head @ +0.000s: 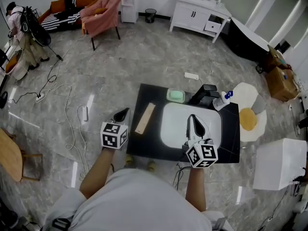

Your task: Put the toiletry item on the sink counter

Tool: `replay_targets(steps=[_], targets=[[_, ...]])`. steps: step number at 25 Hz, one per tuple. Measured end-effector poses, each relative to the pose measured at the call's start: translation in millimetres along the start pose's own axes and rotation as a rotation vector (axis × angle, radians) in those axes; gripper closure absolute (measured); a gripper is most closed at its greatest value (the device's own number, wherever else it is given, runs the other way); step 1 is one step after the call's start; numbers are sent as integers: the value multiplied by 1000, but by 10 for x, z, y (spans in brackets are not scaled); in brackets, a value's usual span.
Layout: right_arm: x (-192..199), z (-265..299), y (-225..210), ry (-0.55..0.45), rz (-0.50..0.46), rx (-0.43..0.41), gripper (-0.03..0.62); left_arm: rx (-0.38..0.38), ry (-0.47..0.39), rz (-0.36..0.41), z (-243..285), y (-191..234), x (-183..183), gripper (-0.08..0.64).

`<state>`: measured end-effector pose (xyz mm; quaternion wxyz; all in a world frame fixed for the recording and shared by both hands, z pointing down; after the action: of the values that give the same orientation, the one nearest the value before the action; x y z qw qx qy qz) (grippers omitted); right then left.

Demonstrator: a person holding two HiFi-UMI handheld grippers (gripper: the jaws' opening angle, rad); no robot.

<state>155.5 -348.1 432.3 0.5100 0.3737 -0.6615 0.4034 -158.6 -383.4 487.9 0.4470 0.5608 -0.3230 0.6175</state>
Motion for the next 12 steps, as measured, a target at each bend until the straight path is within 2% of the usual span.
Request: replay_targets(steps=[9, 12], targets=[[-69, -21, 29, 5, -31, -3, 588, -25, -130, 71, -209, 73, -454, 561], [-87, -29, 27, 4, -37, 3, 588, -39, -154, 66, -256, 138, -519, 561]])
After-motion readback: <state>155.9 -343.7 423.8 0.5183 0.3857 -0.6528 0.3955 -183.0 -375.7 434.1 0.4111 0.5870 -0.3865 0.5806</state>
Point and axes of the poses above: the fingertips, and each gripper's own axes: z forward along the fingers, y to its left, x out of its underside, the point moved 8 cm from there along -z, backward along the fingers, and after that the axes turned 13 degrees about -y, right-handed, at the moved point
